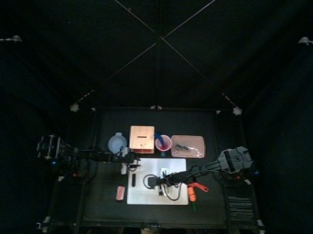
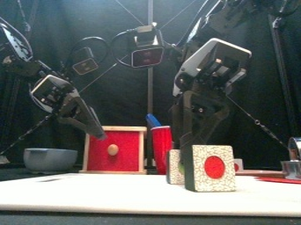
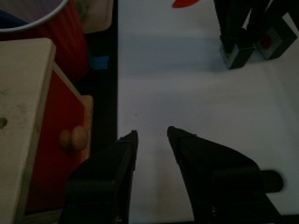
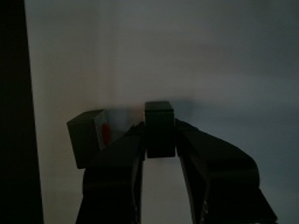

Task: Place sushi on board then cut the sushi with the knife then place the pieces on the plate
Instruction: Place the 4 sushi pieces on the plate

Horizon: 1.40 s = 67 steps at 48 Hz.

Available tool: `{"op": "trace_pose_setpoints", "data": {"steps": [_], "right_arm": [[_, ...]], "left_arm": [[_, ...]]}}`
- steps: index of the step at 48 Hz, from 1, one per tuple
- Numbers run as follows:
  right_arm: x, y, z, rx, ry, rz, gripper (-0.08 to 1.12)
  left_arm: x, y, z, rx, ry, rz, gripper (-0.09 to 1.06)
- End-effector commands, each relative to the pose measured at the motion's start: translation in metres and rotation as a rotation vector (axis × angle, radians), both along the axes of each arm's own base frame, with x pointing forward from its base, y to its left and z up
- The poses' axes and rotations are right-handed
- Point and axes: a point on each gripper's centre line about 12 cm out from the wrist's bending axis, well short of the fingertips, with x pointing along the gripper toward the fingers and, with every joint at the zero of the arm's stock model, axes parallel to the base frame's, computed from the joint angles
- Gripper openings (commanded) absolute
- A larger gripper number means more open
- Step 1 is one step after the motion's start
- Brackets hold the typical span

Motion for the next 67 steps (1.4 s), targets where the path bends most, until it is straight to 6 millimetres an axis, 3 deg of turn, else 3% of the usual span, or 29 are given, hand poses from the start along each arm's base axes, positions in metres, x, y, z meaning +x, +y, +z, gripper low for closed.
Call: {"op": "trace_pose_setpoints", "data": {"steps": [1, 9, 14, 26, 32, 42, 57, 67], "right_arm": [[-0.002, -0.013, 0.023, 0.01, -0.047, -0.03, 0.53], [-0.03, -0.054, 0.045, 0.007, -0.057, -0.124, 0.54], [-0.058, -0.087, 0.054, 0.001, -0.054, -0.209, 0.54], [-0.137, -0.166, 0.057, -0.019, -0.026, -0.477, 0.54], [-0.164, -0.189, 0.055, -0.024, -0.017, -0.582, 0.54], [-0.191, -0.201, 0.038, -0.013, 0.034, -0.666, 0.54], [-0.193, -0.199, 0.01, 0.013, 0.063, -0.672, 0.68], [-0.189, -0.2, 0.015, 0.004, 0.045, -0.665, 0.7]], "left_arm": [[0.003, 0.001, 0.006, 0.0, -0.023, 0.005, 0.74], [0.003, 0.001, 0.006, 0.0, -0.023, 0.005, 0.74], [0.003, 0.001, 0.006, 0.002, -0.021, 0.003, 0.74], [0.003, 0.002, 0.006, 0.002, -0.021, 0.004, 0.74], [0.004, 0.003, 0.006, 0.002, -0.023, 0.009, 0.74], [0.003, 0.005, 0.006, 0.001, -0.021, 0.015, 0.74], [0.003, 0.005, 0.006, 0.001, -0.021, 0.018, 0.74], [0.004, 0.006, 0.006, 0.001, -0.021, 0.019, 0.74]]}}
